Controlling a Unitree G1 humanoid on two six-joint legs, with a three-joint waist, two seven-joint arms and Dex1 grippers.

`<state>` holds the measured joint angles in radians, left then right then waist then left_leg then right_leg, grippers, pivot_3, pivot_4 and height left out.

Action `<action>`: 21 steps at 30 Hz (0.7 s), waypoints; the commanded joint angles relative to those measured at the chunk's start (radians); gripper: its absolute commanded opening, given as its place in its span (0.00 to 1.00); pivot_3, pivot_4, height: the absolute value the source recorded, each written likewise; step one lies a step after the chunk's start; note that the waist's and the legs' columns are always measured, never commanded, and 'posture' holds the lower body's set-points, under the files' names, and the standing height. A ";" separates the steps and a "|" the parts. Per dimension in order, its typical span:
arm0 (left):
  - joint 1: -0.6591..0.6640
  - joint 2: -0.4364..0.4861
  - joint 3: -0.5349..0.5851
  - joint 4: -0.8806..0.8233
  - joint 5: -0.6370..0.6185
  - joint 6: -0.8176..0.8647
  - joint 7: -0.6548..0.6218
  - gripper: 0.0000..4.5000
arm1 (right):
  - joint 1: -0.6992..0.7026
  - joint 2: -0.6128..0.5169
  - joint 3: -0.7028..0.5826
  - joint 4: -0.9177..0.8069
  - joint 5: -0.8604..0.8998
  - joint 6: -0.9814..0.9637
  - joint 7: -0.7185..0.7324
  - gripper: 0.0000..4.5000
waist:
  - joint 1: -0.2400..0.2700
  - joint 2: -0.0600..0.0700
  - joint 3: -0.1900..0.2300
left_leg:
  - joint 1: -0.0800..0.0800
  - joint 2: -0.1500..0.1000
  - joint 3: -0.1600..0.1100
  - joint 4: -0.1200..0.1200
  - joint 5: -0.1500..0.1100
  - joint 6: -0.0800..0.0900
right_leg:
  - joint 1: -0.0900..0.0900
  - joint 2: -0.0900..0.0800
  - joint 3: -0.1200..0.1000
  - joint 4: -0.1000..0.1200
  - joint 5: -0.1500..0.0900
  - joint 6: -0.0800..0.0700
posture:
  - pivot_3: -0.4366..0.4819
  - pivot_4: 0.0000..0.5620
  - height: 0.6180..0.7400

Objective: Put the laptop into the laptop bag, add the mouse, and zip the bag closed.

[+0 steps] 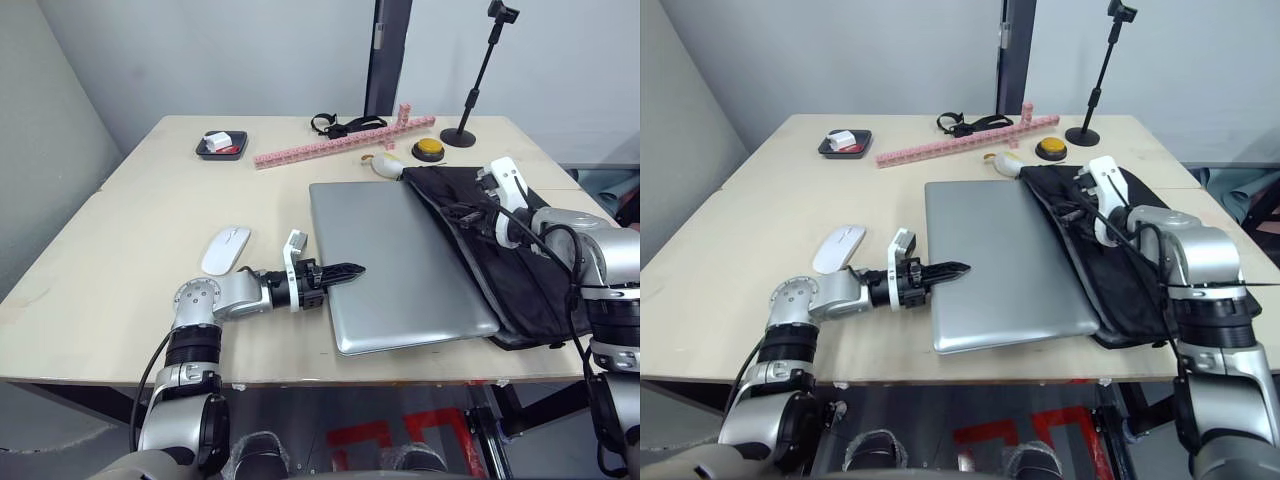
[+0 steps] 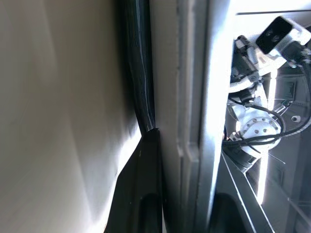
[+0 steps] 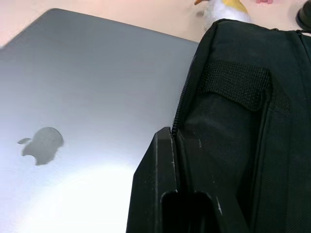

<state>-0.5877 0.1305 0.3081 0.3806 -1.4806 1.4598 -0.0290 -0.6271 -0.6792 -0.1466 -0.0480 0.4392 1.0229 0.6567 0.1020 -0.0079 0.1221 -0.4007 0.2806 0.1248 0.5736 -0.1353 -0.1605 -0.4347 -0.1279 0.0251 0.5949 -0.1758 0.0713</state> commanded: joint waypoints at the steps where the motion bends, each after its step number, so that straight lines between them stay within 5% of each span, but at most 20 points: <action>1: -0.062 -0.029 0.001 -0.019 -0.029 -0.014 -0.058 0.07 | -0.030 0.029 -0.018 -0.061 0.027 0.010 -0.032 0.00 | 0.000 0.000 0.000 | 0.000 0.000 0.000 0.000 0.000 0.000 | 0.000 0.000 0.000 0.000 0.000 0.000 | 0.48 0.27 1.00; 21: -0.245 -0.257 -0.082 0.189 0.351 -0.266 -0.287 0.07 | -0.018 0.159 -0.050 -0.222 0.148 0.166 -0.160 0.00 | 0.005 0.002 0.000 | -0.002 0.000 0.000 0.000 0.000 0.000 | -0.001 0.000 0.000 -0.001 0.005 0.008 | 0.48 0.27 1.00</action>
<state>-0.7718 -0.0972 0.2133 0.5952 -1.1104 1.2343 -0.2195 -0.6281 -0.5236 -0.1708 -0.2203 0.5640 1.1912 0.5061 0.1070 -0.0060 0.1216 -0.4025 0.2806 0.1249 0.5742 -0.1350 -0.1603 -0.4357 -0.1281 0.0256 0.5943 -0.1709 0.0799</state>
